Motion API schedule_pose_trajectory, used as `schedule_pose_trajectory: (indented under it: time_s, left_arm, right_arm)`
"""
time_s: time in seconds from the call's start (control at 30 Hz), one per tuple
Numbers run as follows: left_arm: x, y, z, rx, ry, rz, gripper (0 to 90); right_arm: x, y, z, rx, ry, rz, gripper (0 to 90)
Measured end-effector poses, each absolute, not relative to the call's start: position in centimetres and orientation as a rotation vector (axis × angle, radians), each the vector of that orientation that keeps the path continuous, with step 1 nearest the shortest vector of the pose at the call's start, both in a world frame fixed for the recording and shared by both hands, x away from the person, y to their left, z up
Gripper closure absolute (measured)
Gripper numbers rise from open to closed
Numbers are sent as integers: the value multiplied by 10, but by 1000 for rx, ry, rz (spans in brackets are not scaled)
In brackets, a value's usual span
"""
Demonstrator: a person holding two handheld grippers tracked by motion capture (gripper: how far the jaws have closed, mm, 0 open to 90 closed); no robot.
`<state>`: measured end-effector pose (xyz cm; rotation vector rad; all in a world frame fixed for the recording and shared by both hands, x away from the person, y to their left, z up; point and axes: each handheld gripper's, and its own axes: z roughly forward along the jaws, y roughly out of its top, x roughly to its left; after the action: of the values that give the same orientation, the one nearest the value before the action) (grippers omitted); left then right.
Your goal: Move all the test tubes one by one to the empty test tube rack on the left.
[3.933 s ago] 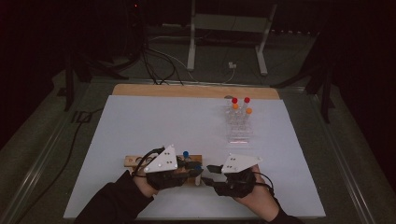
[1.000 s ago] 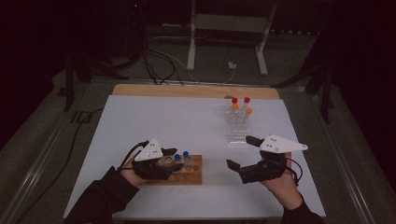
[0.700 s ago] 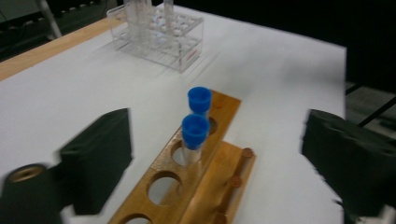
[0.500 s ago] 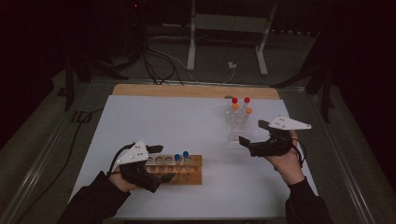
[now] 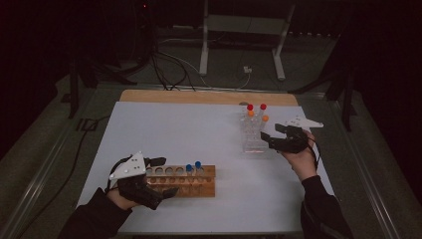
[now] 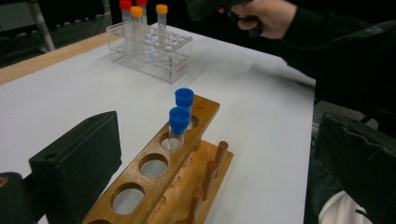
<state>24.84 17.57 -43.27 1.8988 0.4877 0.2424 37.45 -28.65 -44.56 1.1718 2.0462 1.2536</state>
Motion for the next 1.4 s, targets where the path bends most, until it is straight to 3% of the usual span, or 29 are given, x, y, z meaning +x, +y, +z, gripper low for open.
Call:
schedule_pose_trajectory:
  time_s: [0.23, 0.3, 0.87, 1.03, 1.4]
  left_arm:
    - [249, 177, -433, 1901, 489, 235, 18]
    - [249, 177, -434, 1905, 490, 237, 18]
    - [251, 176, -437, 1909, 495, 224, 18]
    - [251, 176, -437, 1912, 498, 228, 18]
    - [251, 175, -438, 1918, 494, 226, 18]
  right_arm:
    - [393, -288, -456, 1210, 2038, 1180, 419]
    - [397, -289, -459, 1212, 2039, 1170, 493]
    - [427, -283, -472, 1265, 2036, 1116, 632]
    - [428, -280, -471, 1245, 2058, 1121, 735]
    - [426, -281, -457, 1223, 2056, 1127, 747]
